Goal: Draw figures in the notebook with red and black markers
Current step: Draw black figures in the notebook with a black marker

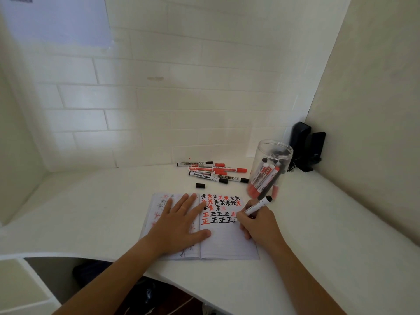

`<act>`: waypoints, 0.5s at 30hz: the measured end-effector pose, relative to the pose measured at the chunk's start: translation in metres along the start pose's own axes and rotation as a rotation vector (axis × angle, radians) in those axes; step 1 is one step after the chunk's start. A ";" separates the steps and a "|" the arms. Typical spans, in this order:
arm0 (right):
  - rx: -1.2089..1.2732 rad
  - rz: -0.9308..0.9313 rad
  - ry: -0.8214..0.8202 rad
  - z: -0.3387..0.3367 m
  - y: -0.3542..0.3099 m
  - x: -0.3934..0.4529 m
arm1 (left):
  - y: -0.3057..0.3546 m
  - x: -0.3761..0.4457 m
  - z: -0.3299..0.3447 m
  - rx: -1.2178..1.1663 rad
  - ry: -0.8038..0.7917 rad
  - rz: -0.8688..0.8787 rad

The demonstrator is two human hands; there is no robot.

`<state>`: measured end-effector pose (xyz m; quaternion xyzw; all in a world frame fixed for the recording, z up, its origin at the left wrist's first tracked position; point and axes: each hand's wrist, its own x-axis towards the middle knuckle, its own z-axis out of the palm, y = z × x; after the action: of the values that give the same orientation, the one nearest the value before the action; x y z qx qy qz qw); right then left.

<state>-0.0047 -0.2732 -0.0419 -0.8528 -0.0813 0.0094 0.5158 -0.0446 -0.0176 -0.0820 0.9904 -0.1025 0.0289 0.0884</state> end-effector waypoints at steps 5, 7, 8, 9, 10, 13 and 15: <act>0.002 0.057 0.099 0.000 0.002 0.002 | 0.000 0.000 0.000 0.003 0.006 0.004; 0.005 0.064 0.107 0.000 0.003 0.002 | 0.000 0.000 0.000 0.007 0.001 0.003; 0.004 0.063 0.109 0.000 0.003 0.002 | 0.000 -0.001 0.000 0.008 -0.002 0.003; 0.004 0.064 0.110 0.000 0.003 0.003 | 0.000 -0.001 0.000 0.005 -0.003 0.004; 0.008 0.065 0.110 0.000 0.003 0.003 | 0.000 0.000 0.000 -0.002 -0.002 0.006; 0.025 0.062 0.116 0.000 0.003 0.002 | -0.001 0.003 -0.001 -0.003 -0.029 0.012; 0.045 0.040 0.123 0.000 0.003 0.002 | -0.002 0.005 -0.007 -0.003 -0.068 0.010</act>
<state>-0.0023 -0.2743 -0.0444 -0.8413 -0.0323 -0.0308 0.5387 -0.0395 -0.0153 -0.0756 0.9901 -0.1104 -0.0047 0.0864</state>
